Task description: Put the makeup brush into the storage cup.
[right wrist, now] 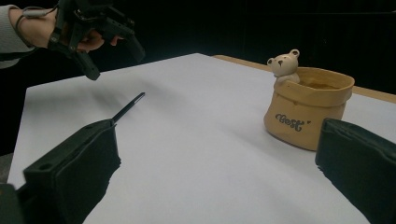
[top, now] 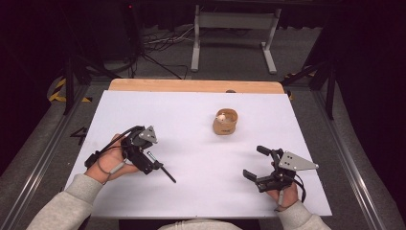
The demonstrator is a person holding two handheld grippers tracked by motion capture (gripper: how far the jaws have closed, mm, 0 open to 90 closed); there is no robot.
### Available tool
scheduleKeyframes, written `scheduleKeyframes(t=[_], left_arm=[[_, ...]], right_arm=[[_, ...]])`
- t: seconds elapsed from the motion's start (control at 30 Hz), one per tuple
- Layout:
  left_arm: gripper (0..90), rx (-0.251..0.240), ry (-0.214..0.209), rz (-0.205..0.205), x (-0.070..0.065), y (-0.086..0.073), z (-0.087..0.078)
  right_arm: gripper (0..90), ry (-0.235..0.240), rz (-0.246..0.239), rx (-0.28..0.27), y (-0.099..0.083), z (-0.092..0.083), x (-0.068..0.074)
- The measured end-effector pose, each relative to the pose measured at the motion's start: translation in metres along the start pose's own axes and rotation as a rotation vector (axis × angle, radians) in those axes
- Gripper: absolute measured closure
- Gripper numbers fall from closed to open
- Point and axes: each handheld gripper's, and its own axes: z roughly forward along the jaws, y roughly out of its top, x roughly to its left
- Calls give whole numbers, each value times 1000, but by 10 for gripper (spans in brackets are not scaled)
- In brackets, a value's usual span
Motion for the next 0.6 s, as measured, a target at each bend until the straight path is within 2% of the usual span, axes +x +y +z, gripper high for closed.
scheduleKeyframes(t=[0.23,0.37,0.47,0.6], left_arm=[[35,21,8,23,0,1,6],[36,57,-9,24,4,1,11],[36,54,-21,25,6,0,12],[50,79,-38,25,6,1,15]], right_arm=[[0,3,2,-1,0,0,0],[0,6,2,-2,0,0,0],[0,5,3,-1,0,0,0],[0,14,-2,7,-1,1,0]])
